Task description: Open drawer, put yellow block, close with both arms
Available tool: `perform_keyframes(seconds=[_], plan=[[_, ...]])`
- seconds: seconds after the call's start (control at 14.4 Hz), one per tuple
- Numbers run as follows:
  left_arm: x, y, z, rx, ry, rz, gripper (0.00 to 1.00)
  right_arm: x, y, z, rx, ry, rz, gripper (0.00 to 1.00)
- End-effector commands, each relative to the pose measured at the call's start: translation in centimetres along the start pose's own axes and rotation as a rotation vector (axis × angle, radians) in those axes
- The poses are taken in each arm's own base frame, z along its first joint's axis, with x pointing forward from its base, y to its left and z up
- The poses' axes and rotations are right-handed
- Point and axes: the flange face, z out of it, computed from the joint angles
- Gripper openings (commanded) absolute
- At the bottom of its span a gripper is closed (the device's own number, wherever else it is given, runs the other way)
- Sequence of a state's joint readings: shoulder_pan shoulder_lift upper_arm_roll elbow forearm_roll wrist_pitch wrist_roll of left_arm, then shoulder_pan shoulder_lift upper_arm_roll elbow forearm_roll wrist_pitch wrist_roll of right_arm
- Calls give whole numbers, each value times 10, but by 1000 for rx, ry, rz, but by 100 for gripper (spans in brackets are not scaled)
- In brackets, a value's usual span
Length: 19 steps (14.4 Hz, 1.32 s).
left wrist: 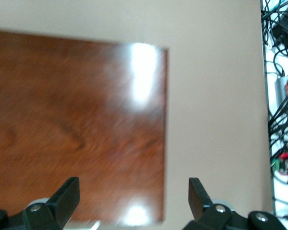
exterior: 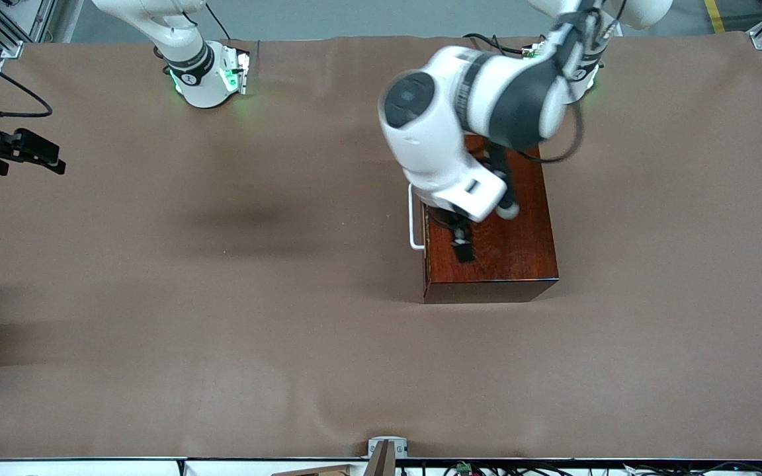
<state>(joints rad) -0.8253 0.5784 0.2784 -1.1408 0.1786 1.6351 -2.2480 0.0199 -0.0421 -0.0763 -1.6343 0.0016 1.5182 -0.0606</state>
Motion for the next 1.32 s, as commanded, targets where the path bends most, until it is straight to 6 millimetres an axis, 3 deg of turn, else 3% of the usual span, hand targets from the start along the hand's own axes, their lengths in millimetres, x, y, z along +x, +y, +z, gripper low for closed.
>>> perform_keyframes(seconds=[0.0,0.14,0.35,0.42,0.63,0.84,1.25], plan=[[59,34,4,28,-53,22,100,0,-1,-4,-10,6,-6,100],[110,59,9,43,-86,35,100,-1,-1,-5,-12,9,-6,100],[210,93,10,55,-153,14,100,0,-7,-6,-15,22,-17,100],[243,100,11,57,-174,12,100,1,-10,-5,-17,29,-23,100],[312,100,14,70,-211,103,100,1,-10,-4,-18,27,-23,100],[355,83,13,71,-243,231,100,1,-10,-6,-18,30,-23,100],[428,42,-21,-12,-331,440,100,1,-10,-7,-18,30,-24,100]])
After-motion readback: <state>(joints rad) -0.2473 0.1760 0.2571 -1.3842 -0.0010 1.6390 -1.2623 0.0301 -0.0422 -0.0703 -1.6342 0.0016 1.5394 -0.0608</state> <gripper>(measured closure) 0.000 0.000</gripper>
